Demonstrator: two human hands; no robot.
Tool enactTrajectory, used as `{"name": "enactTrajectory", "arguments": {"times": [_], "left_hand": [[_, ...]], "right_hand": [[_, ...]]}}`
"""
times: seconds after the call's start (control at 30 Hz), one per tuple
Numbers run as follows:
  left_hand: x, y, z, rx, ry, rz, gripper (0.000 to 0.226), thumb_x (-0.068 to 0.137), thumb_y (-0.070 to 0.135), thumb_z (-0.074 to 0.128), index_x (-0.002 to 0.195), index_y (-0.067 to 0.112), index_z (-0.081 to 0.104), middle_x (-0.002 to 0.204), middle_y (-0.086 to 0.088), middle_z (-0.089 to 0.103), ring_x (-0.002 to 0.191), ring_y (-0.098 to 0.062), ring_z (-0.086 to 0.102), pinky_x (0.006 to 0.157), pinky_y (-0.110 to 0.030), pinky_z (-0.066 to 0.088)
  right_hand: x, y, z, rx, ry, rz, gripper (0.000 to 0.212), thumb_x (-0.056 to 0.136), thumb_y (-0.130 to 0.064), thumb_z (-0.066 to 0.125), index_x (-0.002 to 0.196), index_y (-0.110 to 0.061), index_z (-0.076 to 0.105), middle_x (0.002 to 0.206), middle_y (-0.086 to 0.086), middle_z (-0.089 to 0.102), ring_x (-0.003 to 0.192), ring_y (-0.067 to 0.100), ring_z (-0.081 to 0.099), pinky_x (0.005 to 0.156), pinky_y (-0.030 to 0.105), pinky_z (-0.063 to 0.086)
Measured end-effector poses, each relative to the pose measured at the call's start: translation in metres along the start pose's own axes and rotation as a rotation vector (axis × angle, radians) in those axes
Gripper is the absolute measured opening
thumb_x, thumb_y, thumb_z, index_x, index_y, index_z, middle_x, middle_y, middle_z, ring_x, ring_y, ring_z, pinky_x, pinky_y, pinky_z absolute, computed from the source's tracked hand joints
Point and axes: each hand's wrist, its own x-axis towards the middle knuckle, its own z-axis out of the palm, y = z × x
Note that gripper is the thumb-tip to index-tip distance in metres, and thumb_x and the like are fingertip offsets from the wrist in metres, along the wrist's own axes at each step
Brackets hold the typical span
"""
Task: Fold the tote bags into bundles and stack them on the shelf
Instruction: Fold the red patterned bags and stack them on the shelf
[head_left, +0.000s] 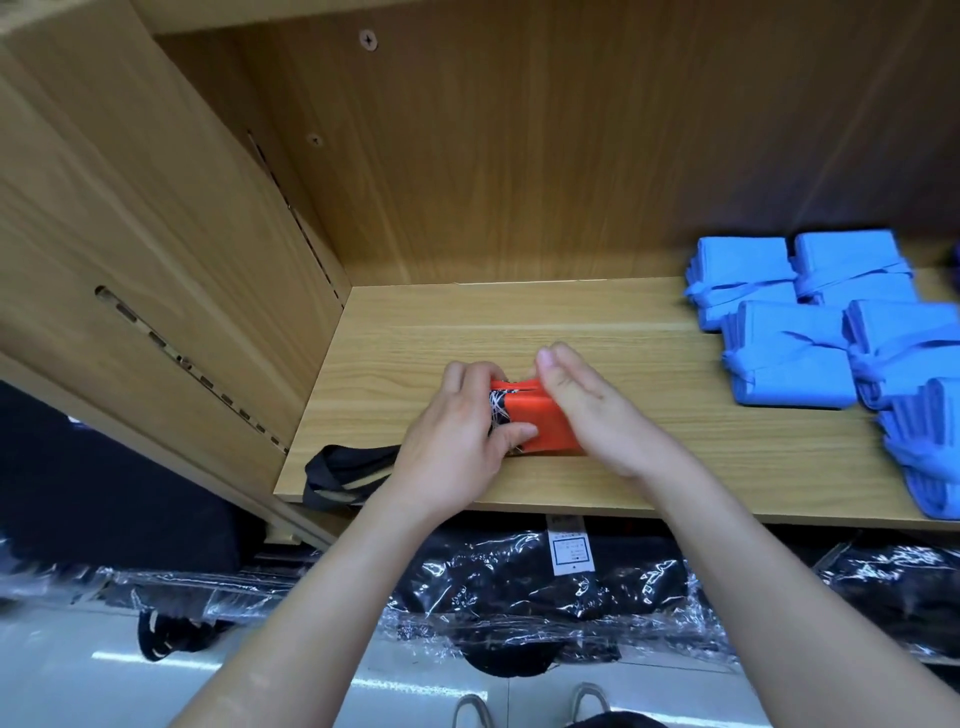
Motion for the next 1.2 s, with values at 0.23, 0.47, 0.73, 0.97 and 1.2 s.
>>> {"name": "enactTrajectory", "arguments": {"times": [0.23,0.47,0.73,0.97,1.2], "left_hand": [[-0.007,0.01,0.011,-0.092,-0.05,0.085,0.036,0.094,0.019,0.058,0.126,0.013,0.042,0.121,-0.003,0.045,0.105,-0.025,0.053,0.085,-0.033,0.04],[-0.013,0.018,0.018,-0.108,-0.032,0.093,0.037,0.096,0.018,0.055,0.13,0.01,0.041,0.124,-0.006,0.045,0.105,-0.027,0.053,0.086,-0.04,0.043],[-0.014,0.02,0.024,-0.071,0.011,0.041,0.027,0.094,0.013,0.049,0.12,0.012,0.041,0.114,-0.006,0.044,0.097,-0.033,0.054,0.078,-0.05,0.047],[-0.016,0.022,0.027,-0.062,0.045,0.081,0.035,0.095,0.028,0.057,0.124,0.017,0.042,0.117,0.0,0.049,0.097,-0.025,0.056,0.078,-0.04,0.046],[-0.029,0.02,0.024,-0.083,0.0,0.087,0.08,0.089,0.022,0.068,0.148,0.035,0.015,0.118,-0.003,0.062,0.098,-0.022,0.06,0.082,-0.034,0.047]], "right_hand": [[-0.004,0.017,0.033,-0.029,0.603,-0.053,0.028,0.101,-0.016,0.046,0.073,-0.018,0.047,0.064,-0.009,0.046,0.06,-0.002,0.043,0.06,0.02,0.033],[-0.006,0.013,0.029,-0.028,0.649,-0.148,0.033,0.098,0.002,0.036,0.114,-0.019,0.056,0.066,-0.006,0.046,0.061,-0.001,0.046,0.061,0.01,0.036],[-0.016,0.004,0.005,-0.664,0.104,-0.087,0.031,0.102,-0.036,0.036,0.105,-0.019,0.062,0.09,0.002,0.057,0.099,0.021,0.053,0.083,0.034,0.042],[-0.022,-0.01,-0.021,-0.942,-0.143,-0.154,0.025,0.099,-0.031,0.047,0.12,-0.019,0.056,0.096,-0.004,0.049,0.099,0.025,0.056,0.08,0.035,0.043],[-0.033,-0.018,-0.02,-1.169,-0.199,-0.229,0.035,0.093,-0.034,0.056,0.121,-0.019,0.043,0.112,0.002,0.055,0.111,0.024,0.05,0.086,0.035,0.044]]}}
